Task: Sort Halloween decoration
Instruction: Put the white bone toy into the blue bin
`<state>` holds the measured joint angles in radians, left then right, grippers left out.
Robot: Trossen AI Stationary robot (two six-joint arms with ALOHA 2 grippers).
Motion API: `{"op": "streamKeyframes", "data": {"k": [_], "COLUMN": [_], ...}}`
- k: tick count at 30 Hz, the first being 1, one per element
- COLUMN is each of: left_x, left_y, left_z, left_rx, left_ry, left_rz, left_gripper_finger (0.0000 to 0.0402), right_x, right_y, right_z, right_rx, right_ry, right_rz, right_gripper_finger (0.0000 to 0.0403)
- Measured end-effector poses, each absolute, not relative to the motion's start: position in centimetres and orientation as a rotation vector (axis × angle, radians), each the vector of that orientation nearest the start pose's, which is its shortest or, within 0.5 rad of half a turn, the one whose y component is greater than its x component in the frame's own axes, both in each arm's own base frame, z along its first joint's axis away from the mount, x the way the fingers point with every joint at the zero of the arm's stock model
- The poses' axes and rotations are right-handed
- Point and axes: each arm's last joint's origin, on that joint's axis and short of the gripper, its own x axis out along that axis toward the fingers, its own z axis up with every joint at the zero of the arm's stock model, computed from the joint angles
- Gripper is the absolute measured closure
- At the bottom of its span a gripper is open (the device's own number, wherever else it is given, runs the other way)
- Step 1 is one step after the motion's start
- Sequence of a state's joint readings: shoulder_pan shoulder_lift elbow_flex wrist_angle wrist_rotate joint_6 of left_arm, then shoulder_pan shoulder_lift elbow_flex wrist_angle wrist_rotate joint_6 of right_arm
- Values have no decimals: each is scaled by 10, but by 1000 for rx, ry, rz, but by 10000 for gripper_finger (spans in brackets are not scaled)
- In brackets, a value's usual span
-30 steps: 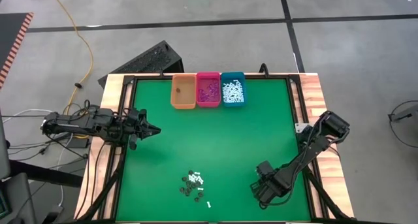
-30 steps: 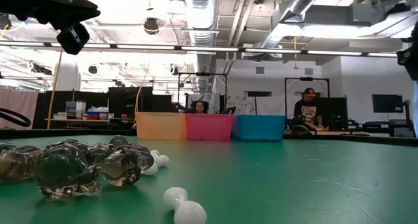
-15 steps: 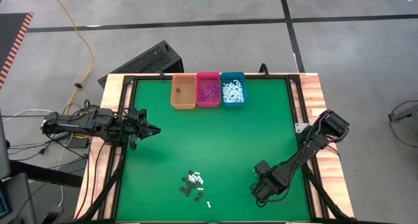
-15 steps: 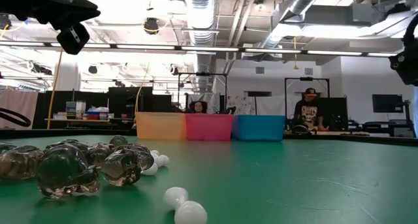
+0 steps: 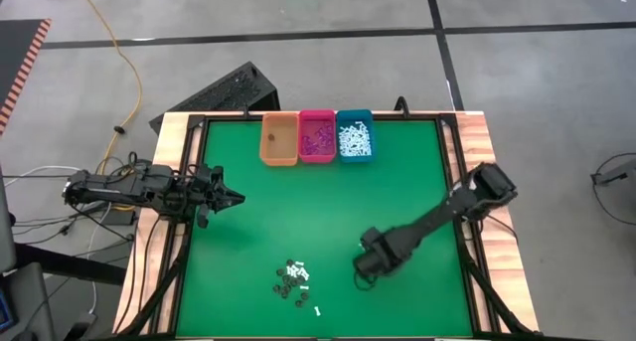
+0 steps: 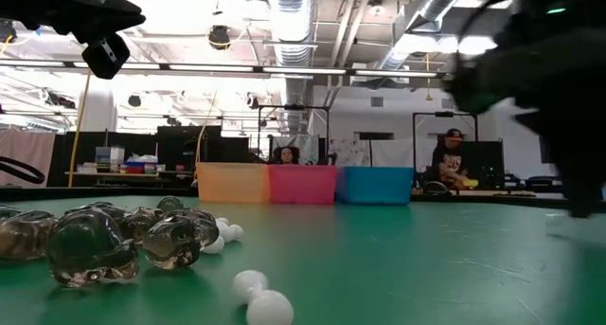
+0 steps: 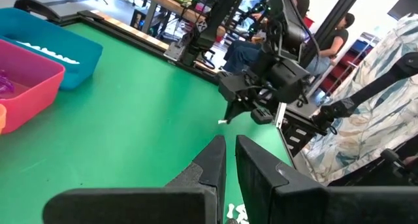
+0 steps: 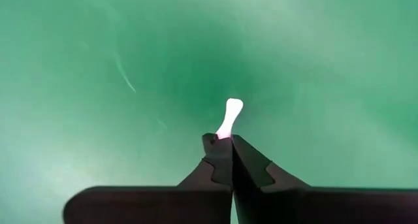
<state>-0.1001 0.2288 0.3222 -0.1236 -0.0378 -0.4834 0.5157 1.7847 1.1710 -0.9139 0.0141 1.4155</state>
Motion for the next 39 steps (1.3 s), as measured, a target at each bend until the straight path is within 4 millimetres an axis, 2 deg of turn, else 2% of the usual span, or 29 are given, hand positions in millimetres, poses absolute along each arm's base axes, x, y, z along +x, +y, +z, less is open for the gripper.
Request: {"op": "streamKeyframes", "data": {"k": [2,5,11,15,21,25,28,31,35,39], "left_x": [97,97,97,98,97,97,97,97,97,97], "left_y": [-9,-9,-9,-9,-9,-9,-9,-9,-9,-9], "left_z": [243,243,243,243,240,238,238,238,238,238], "left_rx": [-481,-481,-480,-480,-478,-479,-481,-481,-467,-461], "left_ry": [45,45,46,47,74,92,99,99,98,97], "left_rz": [-54,-54,-54,-54,-47,-43,-41,-45,-47,-45], "left_gripper_finger": [376,376,376,376,376,376,376,376,376,376], "right_x": [283,298,324,334,331,320,315,319,337,358], "right_y": [139,104,11,-53,-142,-182,-192,-186,-151,-101], "right_z": [177,181,196,220,268,279,279,279,280,261], "right_rx": [680,617,558,558,588,600,602,562,471,285], "right_ry": [1426,1435,1409,1324,1113,1015,1007,1029,1056,1074], "right_rz": [-659,-642,-603,-593,-664,-724,-704,-599,-439,-344], "right_gripper_finger": [383,379,380,380,380,368,352,338,333,331]}}
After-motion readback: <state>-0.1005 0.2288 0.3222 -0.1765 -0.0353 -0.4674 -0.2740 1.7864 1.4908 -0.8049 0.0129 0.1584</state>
